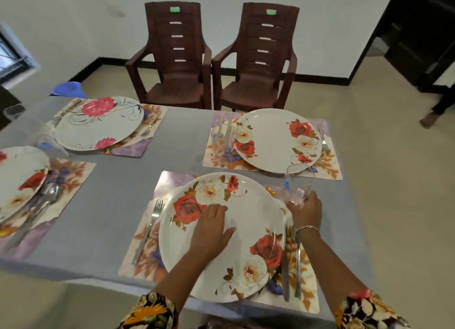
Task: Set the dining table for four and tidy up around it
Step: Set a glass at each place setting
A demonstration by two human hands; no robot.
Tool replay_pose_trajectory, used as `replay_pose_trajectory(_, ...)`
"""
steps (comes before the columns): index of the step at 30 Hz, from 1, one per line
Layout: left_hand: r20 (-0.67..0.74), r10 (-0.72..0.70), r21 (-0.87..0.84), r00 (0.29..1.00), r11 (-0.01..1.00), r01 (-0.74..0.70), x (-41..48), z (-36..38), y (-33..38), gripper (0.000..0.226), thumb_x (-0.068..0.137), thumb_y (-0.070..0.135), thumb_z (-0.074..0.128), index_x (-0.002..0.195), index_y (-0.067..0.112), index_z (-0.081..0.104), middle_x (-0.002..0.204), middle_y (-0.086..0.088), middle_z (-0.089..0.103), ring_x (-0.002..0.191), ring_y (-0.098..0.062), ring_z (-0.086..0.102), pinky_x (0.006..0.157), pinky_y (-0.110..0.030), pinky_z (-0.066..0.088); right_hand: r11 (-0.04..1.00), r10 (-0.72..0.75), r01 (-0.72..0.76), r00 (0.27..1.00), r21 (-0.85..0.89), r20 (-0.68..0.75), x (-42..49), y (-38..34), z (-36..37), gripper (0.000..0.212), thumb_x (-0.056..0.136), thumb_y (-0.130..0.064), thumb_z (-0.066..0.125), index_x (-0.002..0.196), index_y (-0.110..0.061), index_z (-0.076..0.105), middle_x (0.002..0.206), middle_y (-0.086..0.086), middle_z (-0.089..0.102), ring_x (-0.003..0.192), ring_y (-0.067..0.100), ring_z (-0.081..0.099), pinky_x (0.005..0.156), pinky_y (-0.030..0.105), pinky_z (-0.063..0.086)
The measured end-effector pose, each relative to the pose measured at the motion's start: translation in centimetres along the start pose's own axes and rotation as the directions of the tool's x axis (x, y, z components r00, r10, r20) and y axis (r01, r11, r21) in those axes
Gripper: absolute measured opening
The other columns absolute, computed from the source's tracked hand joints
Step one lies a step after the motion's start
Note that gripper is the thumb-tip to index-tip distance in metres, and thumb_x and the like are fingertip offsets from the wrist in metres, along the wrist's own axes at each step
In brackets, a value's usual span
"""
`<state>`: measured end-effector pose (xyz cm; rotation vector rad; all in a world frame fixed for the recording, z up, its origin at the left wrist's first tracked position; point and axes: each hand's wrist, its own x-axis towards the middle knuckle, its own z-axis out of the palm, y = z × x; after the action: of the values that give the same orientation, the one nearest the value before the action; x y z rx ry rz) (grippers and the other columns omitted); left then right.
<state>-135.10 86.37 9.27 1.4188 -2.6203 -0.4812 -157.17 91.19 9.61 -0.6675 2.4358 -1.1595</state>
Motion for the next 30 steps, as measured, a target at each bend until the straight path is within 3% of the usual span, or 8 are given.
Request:
replay_pose_trajectory(3, -0.109, -0.134, 0.033, 0.985, 0.990, 0.138, -1.7, 0.4, -0.9, 0.056, 0.085, 0.035, 0.064, 0.132, 0.010, 0.046, 0.140, -0.010, 0.045, 0.133, -0.029, 0.039, 0.114, -0.038, 0.019, 0.998, 0.061, -0.059, 0.995, 0.021, -0.078, -2.5, 0.1, -0.1, 0.039, 0.078, -0.006, 0.069, 0.113, 0.006, 0.054, 0.114, 0.025, 0.050, 0.097, 0.039, 0.056, 0.073, 0.033, 0.042)
replay_pose_trajectory(5, -0.195, -0.261, 0.022, 0.945, 0.962, 0.271, -2.7, 1.3, -2.1, 0.060, 0.070, 0.025, 0.080, 0.122, 0.003, 0.058, 0.128, -0.018, 0.057, 0.119, -0.039, 0.054, 0.104, -0.048, 0.029, 0.999, -0.018, 0.021, 0.998, 0.046, -0.060, -3.9, 0.3, 0.1, 0.035, 0.079, 0.002, 0.062, 0.114, 0.002, 0.057, 0.114, 0.023, 0.052, 0.098, 0.038, 0.057, 0.078, 0.035, 0.045)
replay_pose_trajectory(8, -0.241, -0.457, 0.000, 0.856, 0.882, 0.471, -4.4, 2.0, -3.5, 0.066, 0.064, 0.020, 0.082, 0.122, 0.001, 0.056, 0.125, -0.027, 0.056, 0.113, -0.046, 0.055, 0.094, -0.059, 0.037, 0.939, -0.263, 0.298, 0.944, -0.173, 0.200, -4.3, 0.2, 0.7, 0.045, 0.083, 0.001, 0.057, 0.127, -0.005, 0.050, 0.128, 0.017, 0.048, 0.117, 0.034, 0.048, 0.094, 0.040, 0.041)
replay_pose_trajectory(12, -0.227, -0.579, -0.051, 0.783, 0.810, 0.584, -6.3, 2.4, -4.6, 0.064, 0.074, 0.016, 0.075, 0.129, 0.001, 0.047, 0.132, -0.033, 0.046, 0.120, -0.049, 0.047, 0.098, -0.059, 0.039, 0.689, -0.376, 0.591, 0.786, -0.419, 0.491, -2.7, -0.5, 2.0, 0.064, 0.086, -0.005, 0.055, 0.143, -0.003, 0.025, 0.141, 0.016, 0.035, 0.129, 0.031, 0.038, 0.104, 0.035, 0.034)
replay_pose_trajectory(15, -0.172, -0.589, -0.073, 0.789, 0.807, 0.587, -7.2, 2.6, -5.0, 0.054, 0.089, 0.017, 0.057, 0.138, 0.001, 0.040, 0.142, -0.028, 0.038, 0.131, -0.045, 0.037, 0.110, -0.054, 0.029, 0.560, -0.349, 0.623, 0.775, -0.546, 0.527, -2.2, -0.7, 2.6, 0.063, 0.085, -0.004, 0.056, 0.140, -0.001, 0.026, 0.137, 0.016, 0.040, 0.121, 0.031, 0.045, 0.100, 0.034, 0.038)
replay_pose_trajectory(19, -0.196, -0.529, -0.002, 0.826, 0.842, 0.539, -7.8, 3.1, -5.9, 0.064, 0.066, 0.011, 0.080, 0.124, 0.000, 0.055, 0.116, -0.025, 0.060, 0.106, -0.043, 0.060, 0.088, -0.056, 0.050, 0.462, -0.325, 0.642, 0.764, -0.612, 0.557, -2.0, -0.9, 2.6, 0.057, 0.083, -0.009, 0.061, 0.133, -0.002, 0.034, 0.135, 0.015, 0.041, 0.119, 0.030, 0.045, 0.100, 0.032, 0.037)
replay_pose_trajectory(23, -0.257, -0.466, 0.056, 0.847, 0.868, 0.494, -8.2, 3.0, -6.2, 0.076, 0.047, 0.007, 0.088, 0.116, 0.000, 0.058, 0.104, -0.023, 0.064, 0.094, -0.040, 0.066, 0.077, -0.054, 0.053, 0.435, -0.303, 0.639, 0.767, -0.634, 0.565, -2.1, -1.3, 2.5, 0.056, 0.082, -0.011, 0.061, 0.131, -0.003, 0.035, 0.135, 0.013, 0.041, 0.119, 0.028, 0.045, 0.100, 0.031, 0.037)
replay_pose_trajectory(30, -0.243, -0.468, 0.009, 0.850, 0.875, 0.485, -9.3, 3.1, -7.4, 0.081, 0.045, 0.009, 0.092, 0.116, -0.003, 0.056, 0.106, -0.026, 0.064, 0.095, -0.042, 0.065, 0.076, -0.058, 0.050, 0.472, -0.270, 0.633, 0.766, -0.613, 0.583, -3.7, -1.1, 2.3, 0.064, 0.082, -0.012, 0.063, 0.136, -0.002, 0.030, 0.142, 0.014, 0.032, 0.123, 0.031, 0.040, 0.098, 0.032, 0.038)
